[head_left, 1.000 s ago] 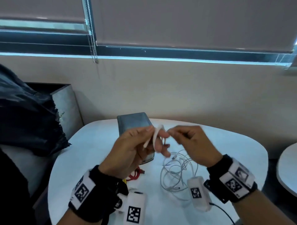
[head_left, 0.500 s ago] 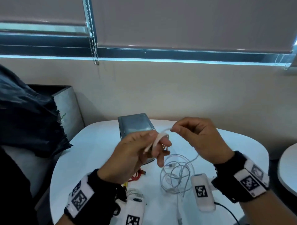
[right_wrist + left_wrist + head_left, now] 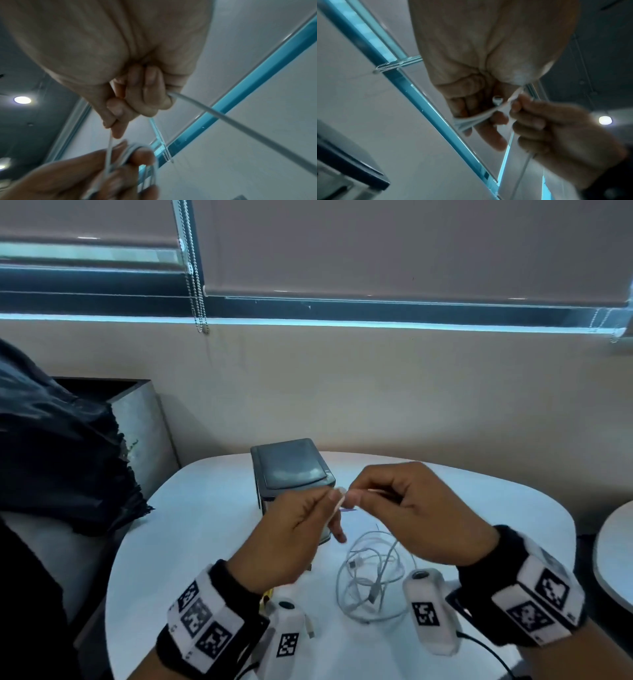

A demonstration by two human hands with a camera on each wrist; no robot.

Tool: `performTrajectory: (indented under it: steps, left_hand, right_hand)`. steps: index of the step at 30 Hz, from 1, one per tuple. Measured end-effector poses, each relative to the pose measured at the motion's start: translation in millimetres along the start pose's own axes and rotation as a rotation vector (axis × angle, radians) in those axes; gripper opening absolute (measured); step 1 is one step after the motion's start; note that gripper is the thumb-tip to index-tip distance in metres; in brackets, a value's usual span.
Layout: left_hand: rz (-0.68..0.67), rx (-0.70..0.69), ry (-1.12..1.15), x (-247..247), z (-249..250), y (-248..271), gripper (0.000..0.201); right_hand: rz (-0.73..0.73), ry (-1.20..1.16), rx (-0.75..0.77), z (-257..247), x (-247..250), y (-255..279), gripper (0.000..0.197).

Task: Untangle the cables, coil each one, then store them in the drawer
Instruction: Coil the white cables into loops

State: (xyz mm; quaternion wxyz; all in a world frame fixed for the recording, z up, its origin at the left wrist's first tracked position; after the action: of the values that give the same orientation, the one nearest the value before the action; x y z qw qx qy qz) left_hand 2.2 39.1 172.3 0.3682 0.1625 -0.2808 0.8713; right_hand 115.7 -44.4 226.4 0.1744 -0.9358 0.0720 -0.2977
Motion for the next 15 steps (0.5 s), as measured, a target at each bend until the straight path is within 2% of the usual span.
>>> performTrajectory:
  steps: [3,5,8,11,15]
  left_hand:
    - [-0.147,0.093,0.157,-0.5,-2.3,2.6,0.044]
    - [-0.213,0.158,0.330,0.4,-2.2,4.0,0.038]
    - [-0.208,0.213,0.466,3.3,-4.8,4.6,0.034]
    - [-0.108,0.226,0.587,6.1,-4.3,3.9,0.034]
    - [0.232,0.229,1.095,23.2,-8.2,-7.2,0.035]
  right_hand:
    - [0.125,-0.118,-0.022,25.0,9.3,-5.0,0.016]
    - [0.160,-0.224,-0.038,42.5,8.6,-6.9,0.012]
    - [0.159,-0.283,-0.072,59.1,3.7,-13.6,0.008]
    - [0.144,-0.239,-0.055,65.1,-9.5,-20.0,0.015]
    - [0.050,-0.049,-0.045,75.6,-41.4,-21.5,0.026]
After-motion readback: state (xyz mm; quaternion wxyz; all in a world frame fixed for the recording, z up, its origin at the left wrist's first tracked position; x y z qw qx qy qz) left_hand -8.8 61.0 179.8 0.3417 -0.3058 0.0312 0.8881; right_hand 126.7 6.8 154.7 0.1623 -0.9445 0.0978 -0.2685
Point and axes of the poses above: each hand's wrist, its own y-axis away from the middle knuckle, its own x-axis out of the back of the hand, z = x × y, the point moved 6 cm from there along -y, towards the middle knuckle, and after that the axes turned 6 degrees about -y, right-handed, at the moved point
